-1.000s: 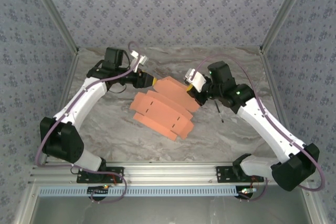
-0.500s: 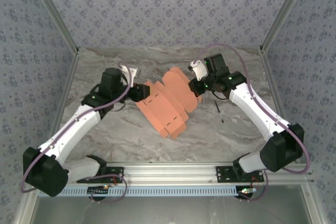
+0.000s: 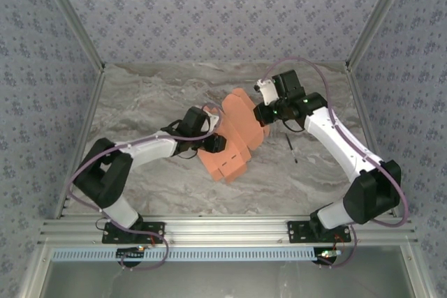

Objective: Fold the paper box

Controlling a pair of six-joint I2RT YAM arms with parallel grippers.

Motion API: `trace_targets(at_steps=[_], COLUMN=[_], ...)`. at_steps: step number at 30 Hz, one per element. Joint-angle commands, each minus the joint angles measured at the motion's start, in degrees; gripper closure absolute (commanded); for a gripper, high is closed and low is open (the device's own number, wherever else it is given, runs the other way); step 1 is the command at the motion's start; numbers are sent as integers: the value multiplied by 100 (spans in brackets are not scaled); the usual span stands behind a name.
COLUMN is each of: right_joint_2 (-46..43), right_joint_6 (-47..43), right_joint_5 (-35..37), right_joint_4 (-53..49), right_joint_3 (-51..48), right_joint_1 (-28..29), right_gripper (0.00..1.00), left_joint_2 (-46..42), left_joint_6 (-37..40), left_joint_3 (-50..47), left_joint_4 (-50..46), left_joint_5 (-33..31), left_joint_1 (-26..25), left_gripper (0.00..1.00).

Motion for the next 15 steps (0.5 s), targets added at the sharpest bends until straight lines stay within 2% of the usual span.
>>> trace_targets(at_steps=[1, 15], right_joint_2=[117, 403], right_joint_6=[115, 115], right_joint_5=[27, 38], right_joint_4=[-52, 56], right_joint_3=[71, -38], right_joint_1=[-45, -88], right_gripper=[100, 100], left_joint_2=[256, 802], left_joint_6=[-4, -146], left_joint_3=[404, 567], left_joint_4=[427, 846], left_joint_5=[-28, 266], left_joint_1=[-16, -17], left_gripper=[66, 69])
